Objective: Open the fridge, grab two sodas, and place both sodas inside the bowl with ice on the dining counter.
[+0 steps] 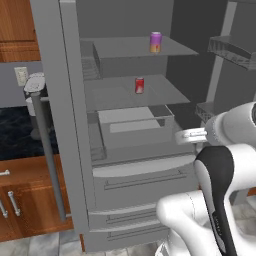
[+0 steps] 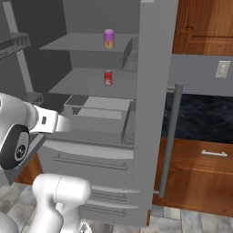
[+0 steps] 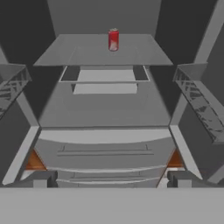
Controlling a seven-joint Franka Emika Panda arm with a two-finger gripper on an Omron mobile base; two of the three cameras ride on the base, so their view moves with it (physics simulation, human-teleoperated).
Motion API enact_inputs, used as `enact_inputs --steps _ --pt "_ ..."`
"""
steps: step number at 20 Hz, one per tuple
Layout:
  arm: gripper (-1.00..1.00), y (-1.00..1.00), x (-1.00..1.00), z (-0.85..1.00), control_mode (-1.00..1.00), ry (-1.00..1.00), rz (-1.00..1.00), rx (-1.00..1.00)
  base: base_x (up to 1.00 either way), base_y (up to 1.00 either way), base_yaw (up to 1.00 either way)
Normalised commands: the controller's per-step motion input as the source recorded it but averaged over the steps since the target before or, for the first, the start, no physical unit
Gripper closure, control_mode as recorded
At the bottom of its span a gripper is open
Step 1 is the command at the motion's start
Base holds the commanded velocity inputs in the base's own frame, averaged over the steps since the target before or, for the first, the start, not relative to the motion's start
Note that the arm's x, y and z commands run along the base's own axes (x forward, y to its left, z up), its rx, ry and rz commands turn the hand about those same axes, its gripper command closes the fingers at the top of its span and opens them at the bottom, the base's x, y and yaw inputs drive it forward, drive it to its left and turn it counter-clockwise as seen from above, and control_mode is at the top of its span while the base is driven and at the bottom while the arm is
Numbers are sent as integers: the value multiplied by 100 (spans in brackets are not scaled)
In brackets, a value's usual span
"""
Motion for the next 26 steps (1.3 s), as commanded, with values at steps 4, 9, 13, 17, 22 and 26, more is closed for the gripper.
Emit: enact_inputs --steps 4,9,13,17,22,26 --pt "-100 0 10 -1 -100 4 0 0 0 0 0" --pt "-100 0 5 0 100 1 0 0 39 0 0" --pt "-100 0 0 0 100 0 0 0 66 0 0" --pt "-100 0 0 0 100 0 0 0 63 1 0" --pt "-100 0 0 0 100 0 0 0 70 2 0" --pt "-100 0 0 0 100 0 0 0 62 3 0"
